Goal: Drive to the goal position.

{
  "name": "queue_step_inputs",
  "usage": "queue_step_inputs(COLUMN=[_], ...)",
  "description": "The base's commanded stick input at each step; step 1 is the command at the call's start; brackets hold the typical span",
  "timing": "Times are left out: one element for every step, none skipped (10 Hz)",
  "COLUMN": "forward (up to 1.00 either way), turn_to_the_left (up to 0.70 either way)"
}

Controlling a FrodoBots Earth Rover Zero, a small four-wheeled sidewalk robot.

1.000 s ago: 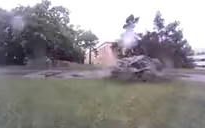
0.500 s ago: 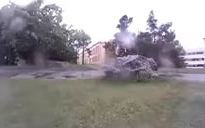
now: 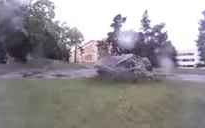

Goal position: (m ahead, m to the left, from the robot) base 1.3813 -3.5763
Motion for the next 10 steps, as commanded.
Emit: queue_step_inputs(forward=[0.45, 0.45, 0.45, 0.45, 0.45, 0.45, 0.45, 0.45, 0.45, 0.45], turn_to_the_left=[-0.27, -0.27, -0.27, -0.27, -0.27, -0.27, -0.27, -0.27, -0.27, -0.27])
